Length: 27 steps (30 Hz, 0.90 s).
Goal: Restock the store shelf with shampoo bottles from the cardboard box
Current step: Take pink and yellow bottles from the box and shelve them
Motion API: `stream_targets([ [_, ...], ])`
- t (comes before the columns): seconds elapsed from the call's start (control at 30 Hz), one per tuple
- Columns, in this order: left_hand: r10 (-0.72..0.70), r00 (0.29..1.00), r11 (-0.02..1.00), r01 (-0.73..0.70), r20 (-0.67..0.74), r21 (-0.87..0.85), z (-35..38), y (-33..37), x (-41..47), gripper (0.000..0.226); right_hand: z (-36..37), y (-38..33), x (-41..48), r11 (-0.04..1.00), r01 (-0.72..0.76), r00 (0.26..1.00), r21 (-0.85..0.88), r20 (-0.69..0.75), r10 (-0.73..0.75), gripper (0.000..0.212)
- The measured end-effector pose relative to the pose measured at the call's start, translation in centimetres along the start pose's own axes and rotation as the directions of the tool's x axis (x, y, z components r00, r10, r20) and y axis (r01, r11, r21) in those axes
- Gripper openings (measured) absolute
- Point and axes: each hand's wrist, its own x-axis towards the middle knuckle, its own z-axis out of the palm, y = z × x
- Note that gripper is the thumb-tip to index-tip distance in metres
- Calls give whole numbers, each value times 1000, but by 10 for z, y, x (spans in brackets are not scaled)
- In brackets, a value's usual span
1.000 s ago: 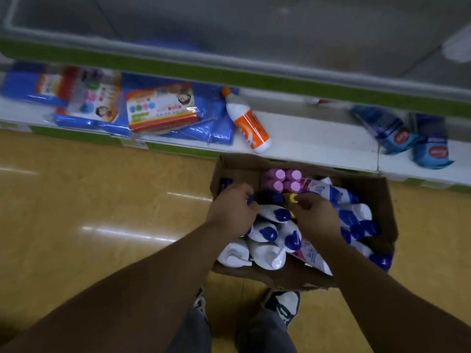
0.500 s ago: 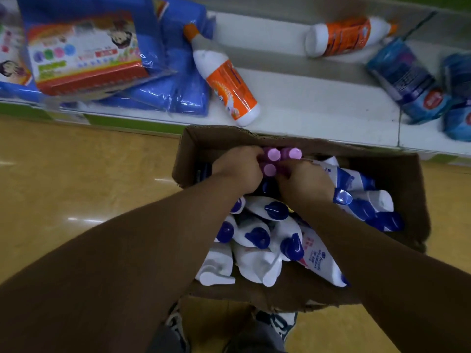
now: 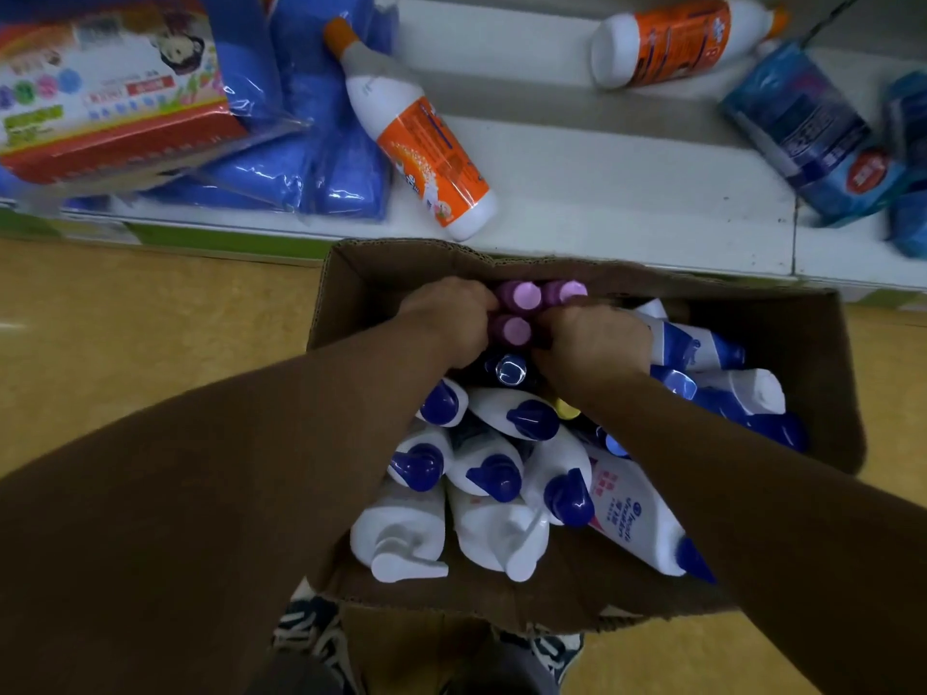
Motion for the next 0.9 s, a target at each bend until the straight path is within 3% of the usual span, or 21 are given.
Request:
stream_targets([
  [0.1, 52, 998, 998, -53, 25, 16, 3, -4, 4, 33, 9, 1, -2, 999, 41, 998, -35, -43, -42, 29],
  [0.23, 119, 993, 992, -119, 2, 28, -5, -9, -3, 30, 18, 8, -10, 995, 82, 990, 47, -119, -76, 37],
  [0.47, 180, 983, 979, -184, -47, -89, -53, 1, -44, 39, -14, 14, -44, 876, 119, 982, 467, -187, -34, 37],
  [0.6, 162, 978, 966, -184, -129, -182, -89, 11, -81, 37, -61, 11, -74, 775, 153, 972, 613, -235, -7, 36],
  [0.9, 132, 964, 908, -211, -231, -361, -221, 59, -232, 29, -224, 4, -183, 646, 271, 957, 713, -270, -104, 41],
])
